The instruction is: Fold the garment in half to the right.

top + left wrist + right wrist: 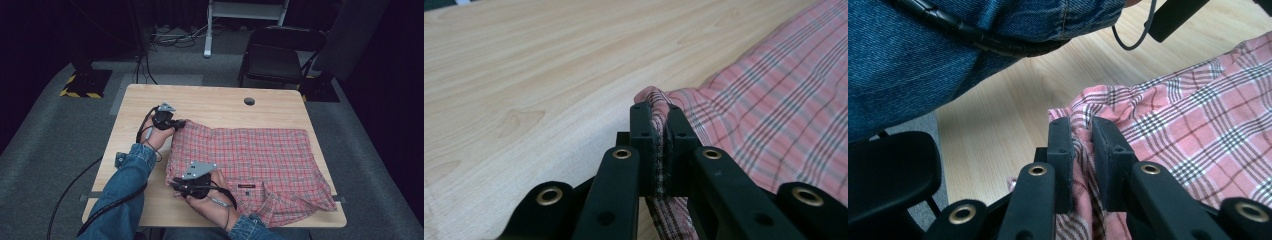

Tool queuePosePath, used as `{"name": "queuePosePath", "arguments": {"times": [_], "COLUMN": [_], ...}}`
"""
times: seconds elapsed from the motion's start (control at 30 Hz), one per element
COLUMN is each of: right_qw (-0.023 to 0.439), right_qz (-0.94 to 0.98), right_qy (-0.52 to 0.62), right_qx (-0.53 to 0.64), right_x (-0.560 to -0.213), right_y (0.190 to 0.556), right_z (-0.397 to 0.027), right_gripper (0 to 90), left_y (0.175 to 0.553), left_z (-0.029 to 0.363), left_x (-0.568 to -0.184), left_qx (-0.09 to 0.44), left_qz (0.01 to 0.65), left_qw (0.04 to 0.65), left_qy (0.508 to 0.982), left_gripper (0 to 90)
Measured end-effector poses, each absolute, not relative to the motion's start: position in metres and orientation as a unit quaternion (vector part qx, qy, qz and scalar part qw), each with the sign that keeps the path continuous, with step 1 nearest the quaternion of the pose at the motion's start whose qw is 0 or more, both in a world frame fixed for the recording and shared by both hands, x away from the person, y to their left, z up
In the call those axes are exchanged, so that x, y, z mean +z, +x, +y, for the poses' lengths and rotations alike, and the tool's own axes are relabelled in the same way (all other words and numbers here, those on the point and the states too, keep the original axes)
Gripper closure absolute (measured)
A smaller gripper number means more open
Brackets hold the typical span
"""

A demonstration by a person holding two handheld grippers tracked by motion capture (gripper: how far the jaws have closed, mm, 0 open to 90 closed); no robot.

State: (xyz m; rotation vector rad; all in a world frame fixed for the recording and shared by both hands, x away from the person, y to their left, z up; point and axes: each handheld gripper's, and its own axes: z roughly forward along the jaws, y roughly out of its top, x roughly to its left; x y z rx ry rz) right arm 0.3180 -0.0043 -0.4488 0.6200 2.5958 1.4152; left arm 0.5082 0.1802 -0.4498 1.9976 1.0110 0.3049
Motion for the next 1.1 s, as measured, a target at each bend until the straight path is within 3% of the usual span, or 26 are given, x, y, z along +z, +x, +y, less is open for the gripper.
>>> {"name": "queuePosePath", "arguments": {"times": [1.1], "right_qw": [0.074], "right_qz": [0.835], "right_qy": [0.165], "right_qx": [0.52], "right_x": [-0.409], "right_y": [0.314], "right_z": [0.041], "right_gripper": [79.1], "left_y": [0.497], "left_z": [0.229], "left_x": [-0.393], "left_qx": [0.156], "left_qz": [0.407], "left_qw": [0.451], "left_qy": [0.778], "left_gripper": [85.1]}}
